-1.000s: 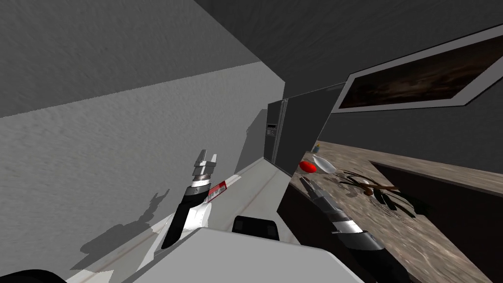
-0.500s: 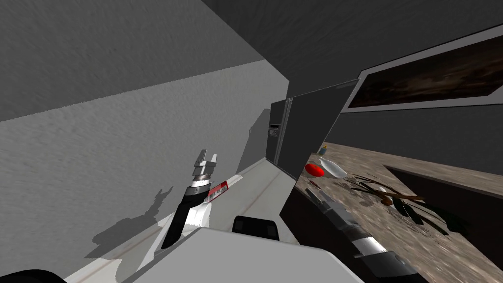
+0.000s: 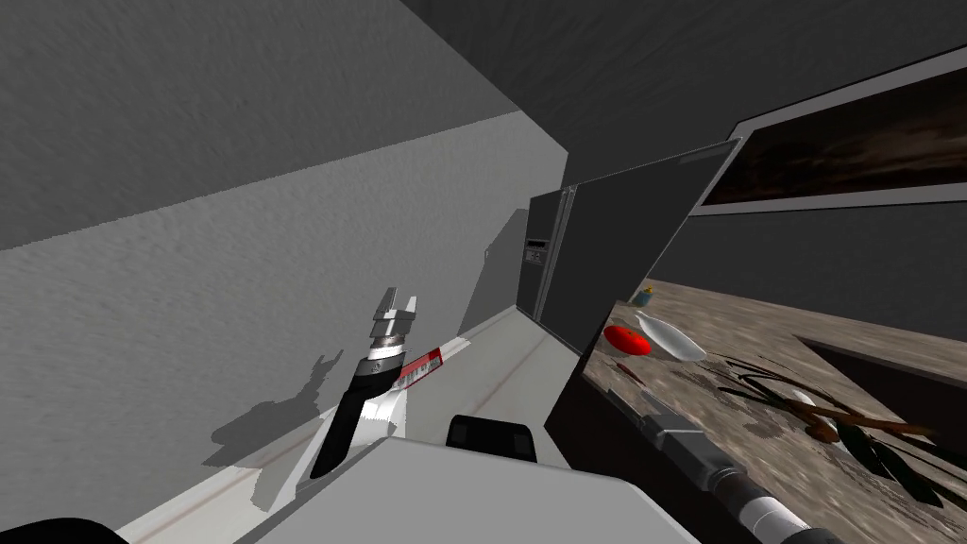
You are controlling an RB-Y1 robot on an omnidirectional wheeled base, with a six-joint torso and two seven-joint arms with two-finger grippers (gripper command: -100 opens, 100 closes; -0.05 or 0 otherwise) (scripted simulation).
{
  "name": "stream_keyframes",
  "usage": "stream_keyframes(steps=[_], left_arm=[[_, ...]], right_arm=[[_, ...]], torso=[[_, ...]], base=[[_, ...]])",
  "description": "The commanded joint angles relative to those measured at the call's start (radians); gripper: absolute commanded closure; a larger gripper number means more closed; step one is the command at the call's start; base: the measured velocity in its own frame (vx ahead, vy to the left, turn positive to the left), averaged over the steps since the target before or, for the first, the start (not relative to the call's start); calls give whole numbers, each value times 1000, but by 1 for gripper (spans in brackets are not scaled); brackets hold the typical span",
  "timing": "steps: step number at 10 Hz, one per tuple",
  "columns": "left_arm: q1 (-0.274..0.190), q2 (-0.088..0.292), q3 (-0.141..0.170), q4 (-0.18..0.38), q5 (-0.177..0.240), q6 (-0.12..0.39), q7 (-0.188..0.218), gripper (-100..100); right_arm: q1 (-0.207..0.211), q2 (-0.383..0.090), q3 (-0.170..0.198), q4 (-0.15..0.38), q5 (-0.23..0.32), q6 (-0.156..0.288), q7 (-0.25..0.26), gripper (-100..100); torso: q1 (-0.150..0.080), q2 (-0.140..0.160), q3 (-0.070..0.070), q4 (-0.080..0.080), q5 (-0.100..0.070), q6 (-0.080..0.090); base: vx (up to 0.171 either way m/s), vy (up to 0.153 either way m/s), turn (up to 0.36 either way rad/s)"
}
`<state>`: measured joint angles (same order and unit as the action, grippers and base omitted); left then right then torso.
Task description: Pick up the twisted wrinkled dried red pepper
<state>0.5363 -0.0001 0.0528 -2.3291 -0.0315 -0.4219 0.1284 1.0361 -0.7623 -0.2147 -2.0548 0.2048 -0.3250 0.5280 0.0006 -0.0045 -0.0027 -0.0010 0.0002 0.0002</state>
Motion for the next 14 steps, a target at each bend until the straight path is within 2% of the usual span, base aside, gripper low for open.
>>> stream_keyframes(steps=[1, 3, 4, 7, 8, 14], left_arm=[[0, 0, 0, 0, 0, 0, 0, 0], [0, 0, 0, 0, 0, 0, 0, 0], [0, 0, 0, 0, 0, 0, 0, 0], [0, 0, 0, 0, 0, 0, 0, 0], [0, 0, 0, 0, 0, 0, 0, 0], [0, 0, 0, 0, 0, 0, 0, 0]], right_arm=[[34, -37, -2, 20, 16, 9, 10, -100], [81, -100, -14, 58, 34, 32, 2, -100], [81, -115, -14, 58, 34, 32, 2, -100], [146, -217, -25, 116, 61, 66, -25, -100], [146, -228, -25, 116, 61, 66, -25, -100], [253, -417, -33, 220, 108, 126, -95, -100]], torso=[[0, 0, 0, 0, 0, 0], [-1, 0, 0, 0, 0, 0], [-1, -1, 0, 0, 0, 0], [-2, -1, -1, 0, 0, -1], [-3, -1, -1, 0, -1, 0], [-3, -3, -2, -1, -1, 0]], base=[[61, 0, 75], [80, -3, 132], [77, -12, 48], [83, -21, 120], [63, -25, 30], [89, -32, 110]])
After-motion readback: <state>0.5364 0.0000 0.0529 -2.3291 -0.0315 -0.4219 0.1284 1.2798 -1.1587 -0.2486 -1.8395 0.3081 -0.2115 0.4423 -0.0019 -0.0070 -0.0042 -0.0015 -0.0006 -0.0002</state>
